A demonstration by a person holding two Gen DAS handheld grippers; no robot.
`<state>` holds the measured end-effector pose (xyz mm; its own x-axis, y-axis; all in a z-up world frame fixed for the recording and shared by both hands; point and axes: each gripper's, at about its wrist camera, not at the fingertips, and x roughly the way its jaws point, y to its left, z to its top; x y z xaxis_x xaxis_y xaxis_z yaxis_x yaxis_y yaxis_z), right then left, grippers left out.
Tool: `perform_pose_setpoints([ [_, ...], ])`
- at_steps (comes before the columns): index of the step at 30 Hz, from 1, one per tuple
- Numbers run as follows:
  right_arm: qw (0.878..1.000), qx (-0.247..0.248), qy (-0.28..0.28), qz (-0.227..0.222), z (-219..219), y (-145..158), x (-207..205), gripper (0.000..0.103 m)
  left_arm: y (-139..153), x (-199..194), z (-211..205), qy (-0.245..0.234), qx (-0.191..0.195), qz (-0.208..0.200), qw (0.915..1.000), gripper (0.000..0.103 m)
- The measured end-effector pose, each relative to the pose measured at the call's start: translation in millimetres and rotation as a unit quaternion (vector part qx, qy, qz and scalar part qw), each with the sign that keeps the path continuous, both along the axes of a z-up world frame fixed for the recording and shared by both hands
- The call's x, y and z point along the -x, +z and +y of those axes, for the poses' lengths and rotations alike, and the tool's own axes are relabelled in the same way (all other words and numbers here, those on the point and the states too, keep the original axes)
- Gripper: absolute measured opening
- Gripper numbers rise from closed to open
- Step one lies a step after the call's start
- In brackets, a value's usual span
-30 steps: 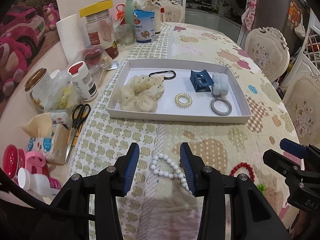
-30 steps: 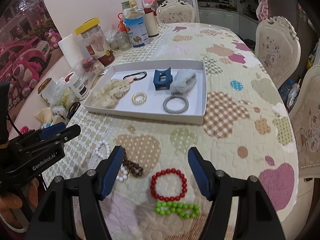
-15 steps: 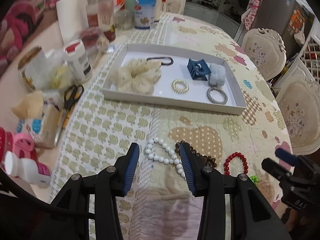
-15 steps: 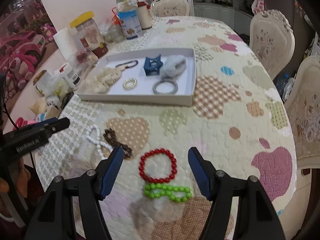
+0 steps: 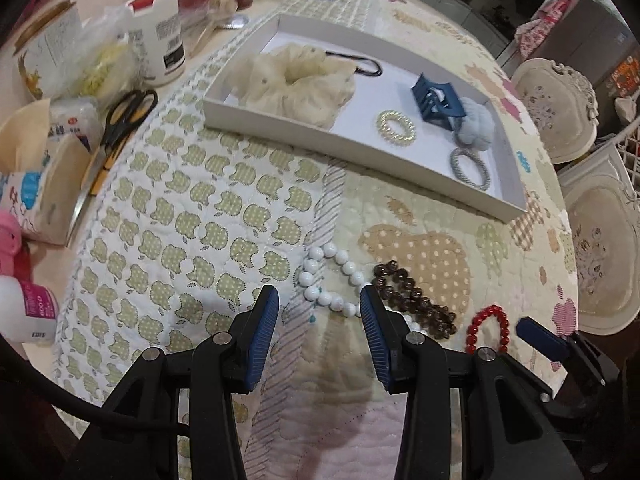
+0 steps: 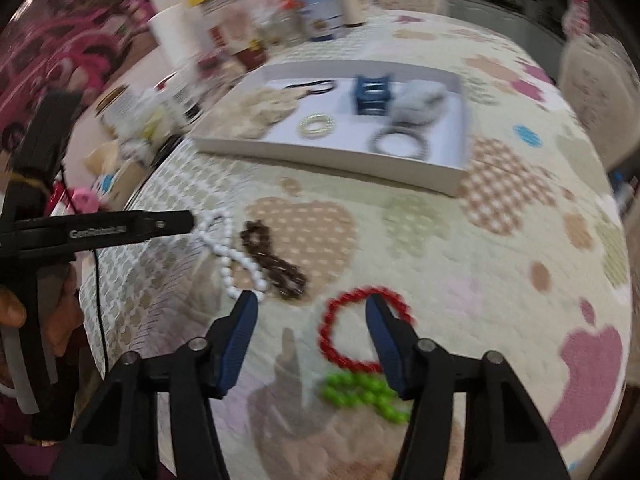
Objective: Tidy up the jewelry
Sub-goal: 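Grasp the brown wooden bead bracelet with the right tool while the left grasps the white pearl necklace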
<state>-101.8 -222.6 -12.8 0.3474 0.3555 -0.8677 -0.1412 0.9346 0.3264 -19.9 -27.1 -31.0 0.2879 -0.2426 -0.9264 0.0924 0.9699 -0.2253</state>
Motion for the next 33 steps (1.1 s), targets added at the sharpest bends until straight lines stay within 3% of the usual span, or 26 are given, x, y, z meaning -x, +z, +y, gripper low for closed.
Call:
perform_pose_setpoints([
  [7, 0.998, -0.011, 0.057, 0.02, 32, -25, -34, 0.042, -9, -6, 14, 0.024, 0.007, 0.019, 0.9995, 0.032],
  [9, 0.998, -0.008, 0.061, 0.028, 35, -35, -43, 0.026, -10, -7, 18, 0.029, 0.007, 0.022, 0.9993, 0.032],
  [10, 0.997, -0.012, 0.064, 0.034, 35, -40, -47, 0.025, -12, -8, 19, 0.032, 0.006, 0.024, 0.9992, 0.032],
  [11, 0.997, -0.017, 0.067, 0.037, 35, -42, -50, 0.018, -14, -10, 21, 0.035, 0.006, 0.027, 0.999, 0.032],
  [18, 0.998, -0.026, 0.038, 0.034, 8, -40, -62, 0.016, -24, -17, 15, 0.027, 0.007, 0.039, 0.9988, 0.033],
  [24, 0.999, -0.036, 0.014, 0.032, -13, -35, -67, 0.016, -27, -23, -4, 0.003, -0.028, 0.026, 0.9993, 0.033],
  [26, 0.998, -0.044, 0.01, 0.032, -16, -33, -68, 0.016, -26, -23, -7, -0.004, -0.036, 0.015, 0.9992, 0.025],
  [27, 0.998, -0.048, 0.009, 0.03, -17, -31, -68, 0.016, -26, -23, -9, -0.009, -0.036, 0.01, 0.9993, 0.006],
  [28, 0.998, -0.052, 0.009, 0.027, -19, -27, -68, 0.016, -28, -23, -10, -0.014, -0.038, 0.009, 0.9991, 0.0],
  [31, 0.999, -0.051, 0.009, 0.017, -22, -17, -67, 0.016, -25, -24, -12, -0.022, -0.028, 0.003, 0.9994, 0.0],
  [32, 0.999, -0.051, 0.009, 0.014, -22, -13, -67, 0.008, -20, -24, -11, -0.024, -0.017, 0.0, 0.9996, 0.0],
  [33, 0.999, -0.052, 0.008, 0.01, -24, -8, -67, 0.008, -16, -25, -11, -0.024, -0.011, -0.003, 0.9996, 0.0],
])
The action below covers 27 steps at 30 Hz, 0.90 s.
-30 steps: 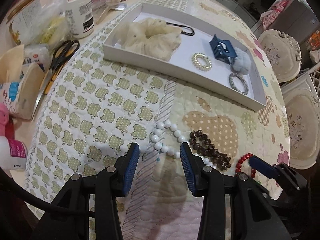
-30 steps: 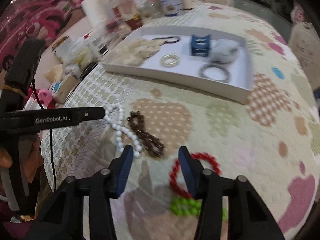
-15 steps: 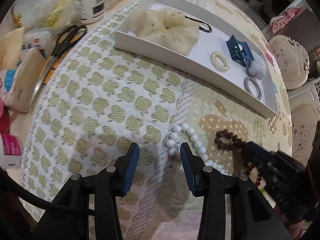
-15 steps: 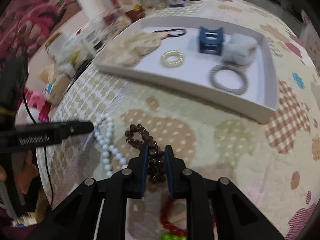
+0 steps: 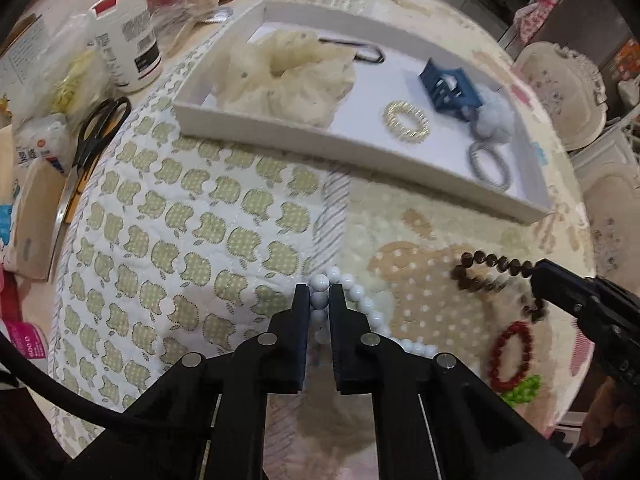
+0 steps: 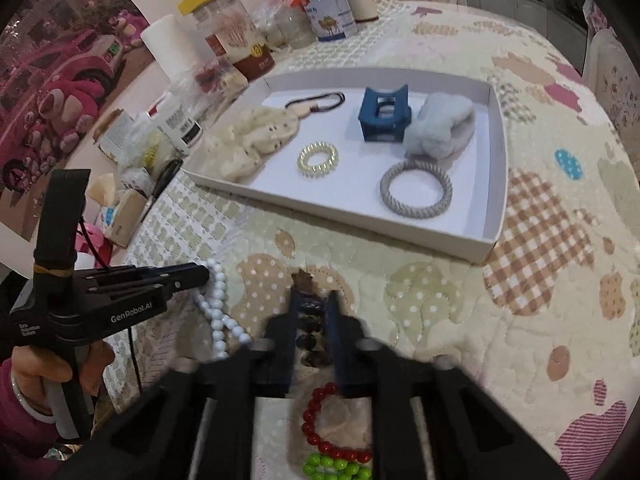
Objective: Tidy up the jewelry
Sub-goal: 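Grasp the brown wooden bead bracelet with the right tool while the left grasps the white pearl necklace, then carry the pearl necklace into the tray with the left while the right carries the brown bracelet there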
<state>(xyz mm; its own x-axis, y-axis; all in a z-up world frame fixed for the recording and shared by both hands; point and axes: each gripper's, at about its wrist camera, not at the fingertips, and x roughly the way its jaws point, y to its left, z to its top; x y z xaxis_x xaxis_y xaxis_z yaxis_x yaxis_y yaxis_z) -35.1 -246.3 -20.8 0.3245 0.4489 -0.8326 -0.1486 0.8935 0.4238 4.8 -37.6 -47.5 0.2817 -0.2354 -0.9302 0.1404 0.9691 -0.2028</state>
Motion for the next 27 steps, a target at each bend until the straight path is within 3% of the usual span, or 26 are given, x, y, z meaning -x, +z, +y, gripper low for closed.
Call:
perform_pose_setpoints([
  [5, 1.0, -0.001, -0.006, -0.021, -6, 20, 0, 0.008, 32, -3, 1, -0.008, 0.023, -0.028, 0.9993, 0.0],
  [17, 0.998, 0.005, -0.029, -0.054, -17, 56, 0, 0.008, 108, -15, -7, -0.027, 0.033, -0.108, 0.9933, 0.0],
  [27, 0.996, 0.017, -0.036, -0.082, -24, 84, -18, 0.008, 141, -39, -25, -0.039, 0.02, -0.148, 0.988, 0.0],
])
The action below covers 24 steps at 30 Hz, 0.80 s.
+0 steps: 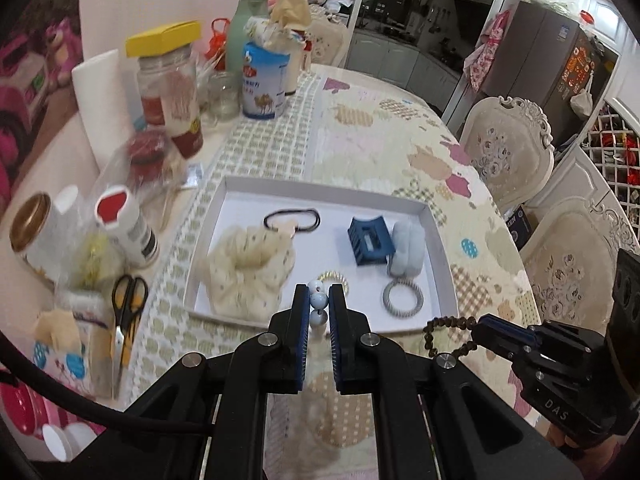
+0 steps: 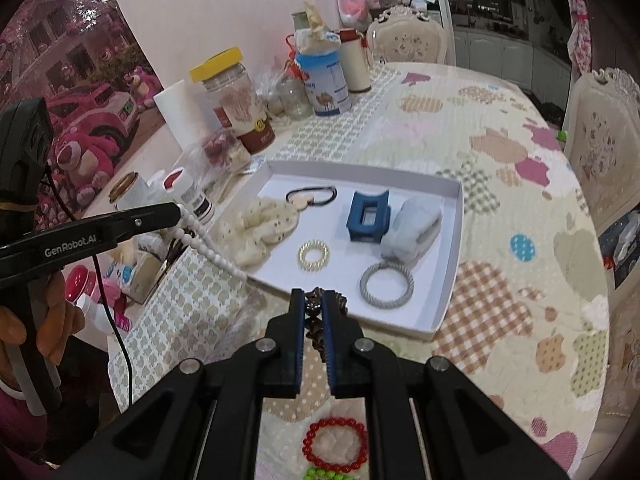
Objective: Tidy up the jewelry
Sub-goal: 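Carry the pearl necklace into the tray with the left while the right carries the brown bracelet there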
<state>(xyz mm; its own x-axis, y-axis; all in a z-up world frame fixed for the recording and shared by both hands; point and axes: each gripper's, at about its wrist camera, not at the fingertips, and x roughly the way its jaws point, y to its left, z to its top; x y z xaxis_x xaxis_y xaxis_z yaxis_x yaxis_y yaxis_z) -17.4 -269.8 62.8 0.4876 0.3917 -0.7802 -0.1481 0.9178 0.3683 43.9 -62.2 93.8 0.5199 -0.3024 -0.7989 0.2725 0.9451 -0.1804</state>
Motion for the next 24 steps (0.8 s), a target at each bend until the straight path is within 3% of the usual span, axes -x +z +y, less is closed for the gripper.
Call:
perform_pose_setpoints([
  [9, 1.0, 0.007, 0.004, -0.009, 2, 7, -22, 0.008, 5, -27, -18, 0.0, -0.011, -0.009, 0.9999, 0.0],
  [24, 1.0, -0.003, 0.021, 0.007, 16, -16, -64, 0.008, -14, -81, -43, 0.005, -0.025, 0.01, 0.9996, 0.0],
])
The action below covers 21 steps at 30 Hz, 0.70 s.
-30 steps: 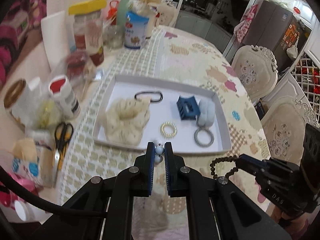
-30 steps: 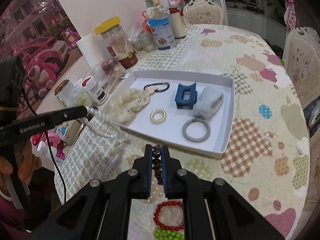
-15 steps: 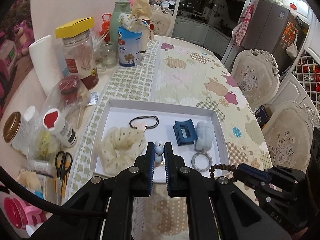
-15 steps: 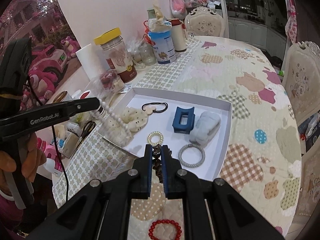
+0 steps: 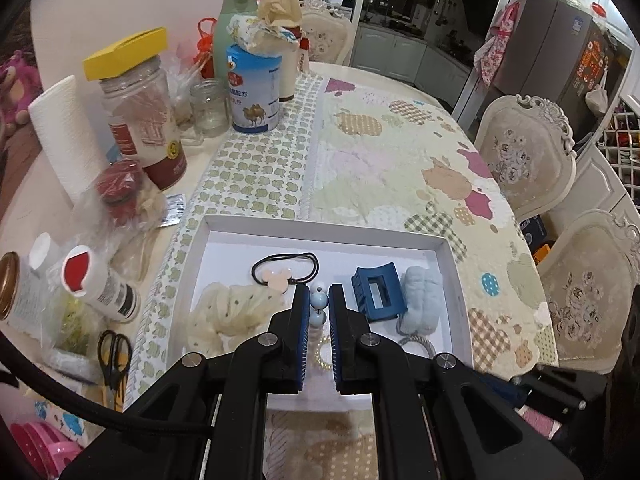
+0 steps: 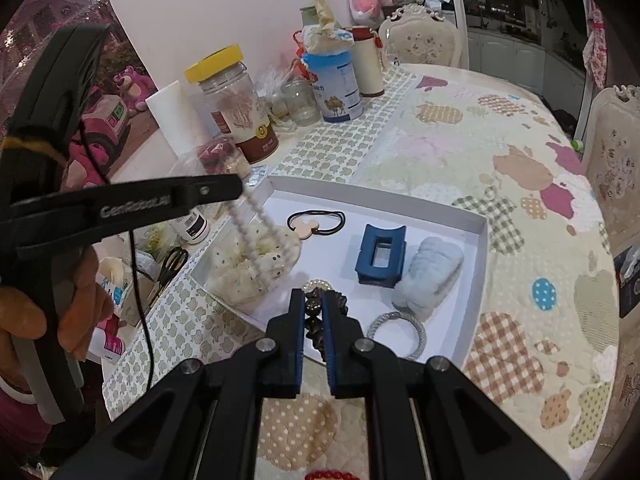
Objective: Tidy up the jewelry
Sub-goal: 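Carry the pearl necklace into the tray with the left while the right carries the brown bracelet there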
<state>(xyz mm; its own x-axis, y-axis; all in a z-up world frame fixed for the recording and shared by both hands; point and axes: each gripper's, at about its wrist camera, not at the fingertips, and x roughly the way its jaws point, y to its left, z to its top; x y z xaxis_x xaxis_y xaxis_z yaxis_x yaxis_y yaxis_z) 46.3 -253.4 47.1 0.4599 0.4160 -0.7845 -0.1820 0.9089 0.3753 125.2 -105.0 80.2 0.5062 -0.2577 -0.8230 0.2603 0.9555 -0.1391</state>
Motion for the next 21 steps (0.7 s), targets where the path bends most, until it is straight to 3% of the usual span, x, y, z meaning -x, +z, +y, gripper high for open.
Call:
perform_pose_setpoints([
  [8, 0.999, -0.026, 0.017, 0.023, 21, -28, -19, 0.008, -23, -27, -18, -0.002, 0.012, 0.024, 0.9996, 0.0],
  [21, 0.996, -0.001, -0.003, 0.094, 3, -99, -32, 0.008, -87, -54, 15, 0.05, -0.011, 0.077, 0.9957, 0.0],
])
